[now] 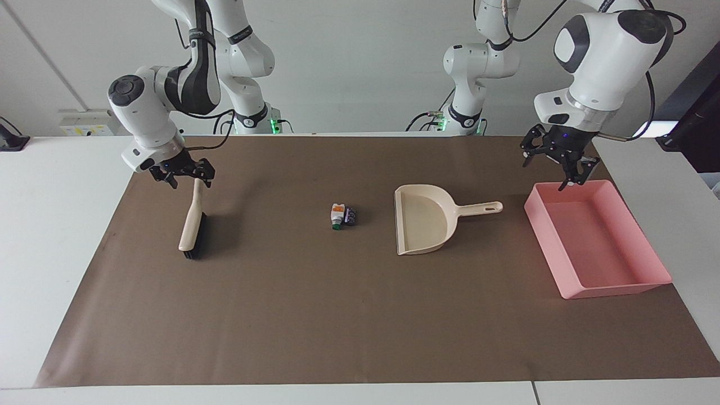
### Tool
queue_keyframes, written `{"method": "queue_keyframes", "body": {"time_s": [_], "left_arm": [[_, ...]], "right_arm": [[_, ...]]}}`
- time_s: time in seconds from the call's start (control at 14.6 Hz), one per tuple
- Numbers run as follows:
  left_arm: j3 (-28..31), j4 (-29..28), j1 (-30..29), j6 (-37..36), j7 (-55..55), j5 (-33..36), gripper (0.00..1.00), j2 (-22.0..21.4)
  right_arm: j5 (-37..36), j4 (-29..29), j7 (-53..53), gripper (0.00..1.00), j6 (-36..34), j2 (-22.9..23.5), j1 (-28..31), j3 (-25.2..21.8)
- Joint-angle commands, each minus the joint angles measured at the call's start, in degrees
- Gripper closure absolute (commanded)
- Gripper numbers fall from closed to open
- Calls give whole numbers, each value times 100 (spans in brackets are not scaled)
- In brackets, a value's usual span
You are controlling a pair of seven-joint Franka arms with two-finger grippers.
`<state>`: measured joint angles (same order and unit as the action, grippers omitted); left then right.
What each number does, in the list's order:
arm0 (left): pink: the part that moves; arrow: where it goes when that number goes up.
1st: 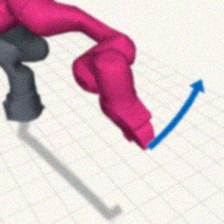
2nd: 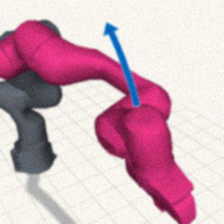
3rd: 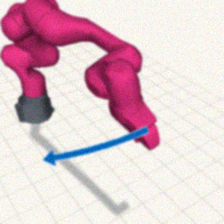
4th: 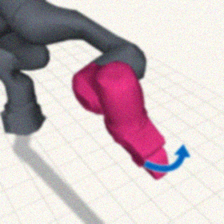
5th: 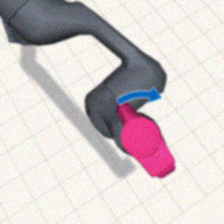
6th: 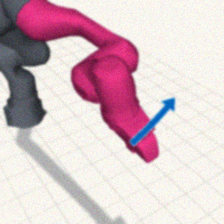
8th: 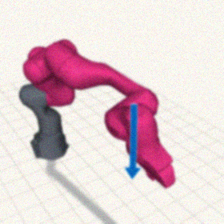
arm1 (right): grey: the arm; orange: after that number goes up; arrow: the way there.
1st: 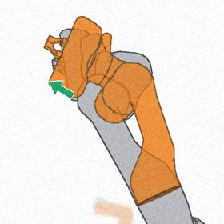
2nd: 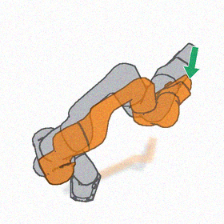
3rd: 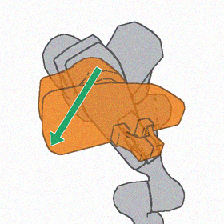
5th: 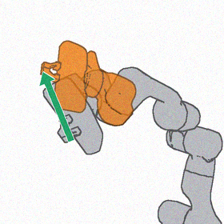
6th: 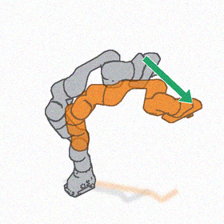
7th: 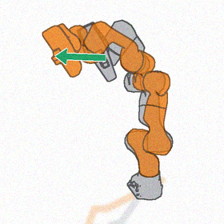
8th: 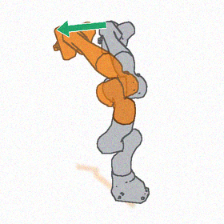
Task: Clean e-waste and dump in bin
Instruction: 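Reach the left gripper to the beige dustpan handle while the right gripper reaches the brush, then grasp the dustpan handle with the left gripper and grasp the brush with the right gripper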
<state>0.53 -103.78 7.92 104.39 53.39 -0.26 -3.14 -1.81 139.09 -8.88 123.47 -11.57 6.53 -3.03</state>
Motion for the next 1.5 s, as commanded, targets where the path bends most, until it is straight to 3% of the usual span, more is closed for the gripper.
{"method": "queue_keyframes", "body": {"time_s": [0.0,0.34,0.62,0.96,1.16,1.3,1.37,1.44], "left_arm": [[53,-581,183,502,382,-71,2,-257],[61,-1460,499,1355,1524,25,2,-169],[61,-2321,1061,2444,1167,904,3,15],[61,-2568,1370,2560,823,1483,6,340],[61,-2691,1378,2657,752,1502,8,393],[61,-2753,1379,2657,752,1511,10,367],[61,-2788,1379,2666,752,1502,11,358],[61,-2780,1379,2666,752,1511,15,358]], "right_arm": [[224,425,-184,1,291,-143,182,22],[515,706,-430,1,668,-126,261,21],[515,760,-545,3,678,-143,323,21],[515,760,-580,17,678,-143,332,21],[515,751,-668,40,669,-143,375,13],[515,760,-633,86,660,-143,428,13],[515,751,-624,100,660,-143,428,21],[515,742,-624,100,652,-135,419,21]]}}
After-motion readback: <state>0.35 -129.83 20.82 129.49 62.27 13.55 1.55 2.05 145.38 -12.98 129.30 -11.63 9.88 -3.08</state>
